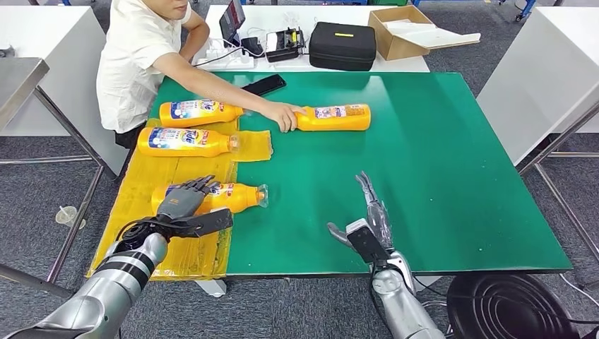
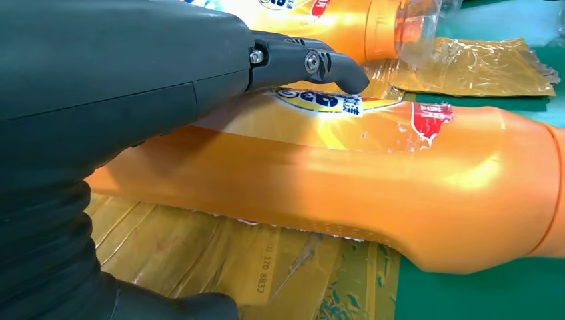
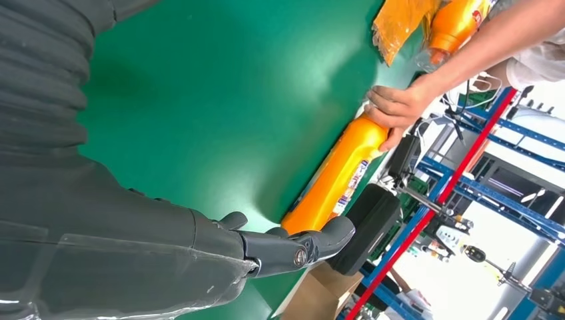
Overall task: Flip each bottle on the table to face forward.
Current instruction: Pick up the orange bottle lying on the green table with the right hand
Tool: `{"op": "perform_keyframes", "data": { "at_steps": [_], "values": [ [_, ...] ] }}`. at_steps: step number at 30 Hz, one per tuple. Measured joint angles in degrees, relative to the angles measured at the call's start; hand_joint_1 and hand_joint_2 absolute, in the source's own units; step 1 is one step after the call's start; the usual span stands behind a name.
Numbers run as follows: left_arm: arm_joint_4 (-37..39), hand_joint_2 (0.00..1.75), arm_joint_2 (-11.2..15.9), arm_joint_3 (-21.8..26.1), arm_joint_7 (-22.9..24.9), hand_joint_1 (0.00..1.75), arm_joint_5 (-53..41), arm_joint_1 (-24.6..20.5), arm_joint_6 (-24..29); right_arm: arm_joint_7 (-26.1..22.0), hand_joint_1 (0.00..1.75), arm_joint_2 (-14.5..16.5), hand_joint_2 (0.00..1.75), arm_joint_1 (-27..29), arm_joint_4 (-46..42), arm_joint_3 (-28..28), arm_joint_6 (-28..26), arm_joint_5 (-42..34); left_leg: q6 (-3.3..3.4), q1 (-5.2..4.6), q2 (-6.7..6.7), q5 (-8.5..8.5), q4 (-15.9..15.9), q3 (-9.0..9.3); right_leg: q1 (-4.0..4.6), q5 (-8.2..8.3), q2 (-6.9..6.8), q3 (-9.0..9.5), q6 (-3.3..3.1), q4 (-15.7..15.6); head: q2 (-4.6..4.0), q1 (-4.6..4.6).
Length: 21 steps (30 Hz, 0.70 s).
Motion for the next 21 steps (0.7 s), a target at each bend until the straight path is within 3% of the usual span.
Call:
{"op": "perform_keyframes", "data": {
  "at_steps": [4, 10, 16, 21],
  "values": [
    [0.1, 1.75, 0.1, 0.0, -0.9, 0.0, 1.0, 0.1, 0.9, 0.0, 0.0, -0.2, 1.75, -0.2, 0.6, 0.4, -0.4, -0.1, 0.0, 0.0, 0.0, 0.0, 0.0, 0.09, 0.0, 0.0, 0.0, 0.07, 0.0, 0.0, 0.0, 0.0],
    [-4.6, 1.75, -1.7, 0.0, -2.9, 0.0, 4.3, 3.4, 8.7, 0.0, 0.0, -0.2, 1.75, 0.1, 0.6, 0.9, -1.0, 0.5, 0.02, -0.01, 0.01, 0.03, 0.0, 0.01, -0.01, 0.03, 0.01, -0.1, 0.02, 0.0, 0.0, 0.0],
    [-24.6, 1.75, -6.3, -2.0, -2.0, 0.0, 12.6, 14.2, 9.4, 0.0, 0.0, 1.0, 1.75, 3.2, -2.4, -1.8, 0.7, 5.8, 0.05, -0.04, 0.02, 0.04, 0.1, -0.64, -0.05, 0.06, 0.01, -0.66, 0.06, 0.0, 0.0, 0.0],
    [-38.7, 1.75, -8.6, -6.2, -1.7, 0.0, 13.9, 20.8, 8.6, 0.0, 0.0, 2.1, 1.75, 5.5, -5.7, -4.7, 1.2, 8.1, 0.07, -0.05, 0.03, -0.03, 0.1, -0.94, -0.05, 0.02, 0.01, -1.0, 0.05, 0.0, 0.0, 0.0]
  ]
}}
